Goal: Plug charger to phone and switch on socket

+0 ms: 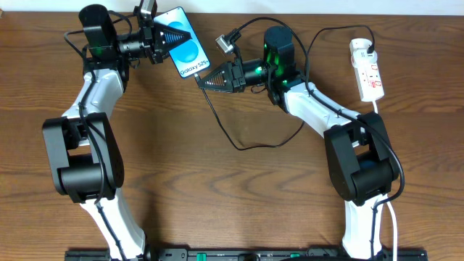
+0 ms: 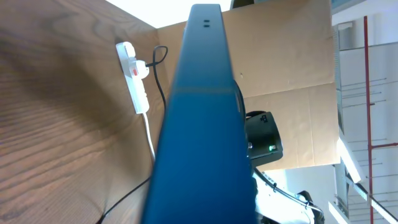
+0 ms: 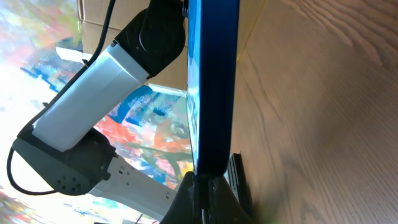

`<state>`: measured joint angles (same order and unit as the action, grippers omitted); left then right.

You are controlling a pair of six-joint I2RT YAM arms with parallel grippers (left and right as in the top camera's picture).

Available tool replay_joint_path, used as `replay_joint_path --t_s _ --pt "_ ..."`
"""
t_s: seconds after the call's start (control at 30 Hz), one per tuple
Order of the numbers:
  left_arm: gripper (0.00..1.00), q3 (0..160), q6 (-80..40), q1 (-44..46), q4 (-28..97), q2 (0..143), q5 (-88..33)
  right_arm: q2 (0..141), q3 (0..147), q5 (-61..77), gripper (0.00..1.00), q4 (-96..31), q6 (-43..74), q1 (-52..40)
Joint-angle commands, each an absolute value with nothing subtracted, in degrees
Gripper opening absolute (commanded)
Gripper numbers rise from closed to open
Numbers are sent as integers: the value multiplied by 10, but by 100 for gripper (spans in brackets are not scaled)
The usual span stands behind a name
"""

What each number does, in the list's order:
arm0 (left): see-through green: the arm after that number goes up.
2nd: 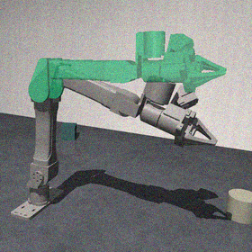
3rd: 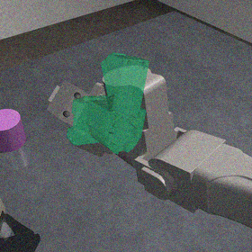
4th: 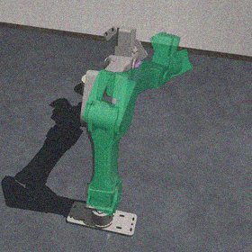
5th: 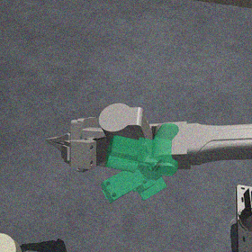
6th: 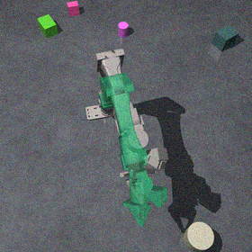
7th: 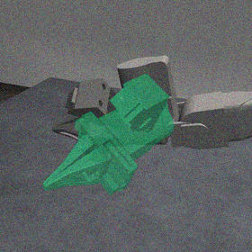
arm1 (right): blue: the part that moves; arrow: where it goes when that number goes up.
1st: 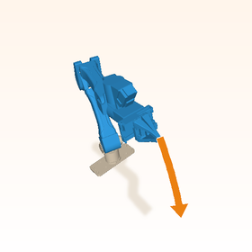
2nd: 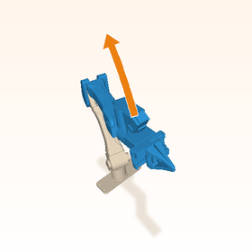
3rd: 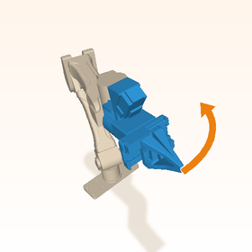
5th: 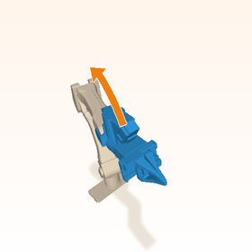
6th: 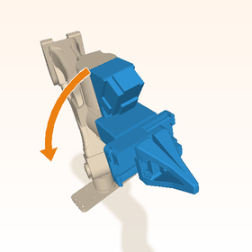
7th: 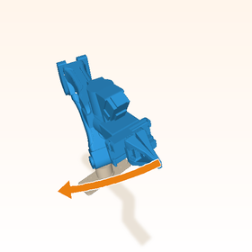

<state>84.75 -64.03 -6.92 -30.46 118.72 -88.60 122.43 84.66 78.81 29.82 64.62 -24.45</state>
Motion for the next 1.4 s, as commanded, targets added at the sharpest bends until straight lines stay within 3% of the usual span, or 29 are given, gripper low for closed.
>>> replay_joint_path --t_s 0.0,1.37 --pt "7 846 -628 -71 -310 1168 -901 1226 848 779 1 300 636 -235" --pt "7 846 -623 -63 -310 1168 -901 1226 848 768 1 300 636 -234"
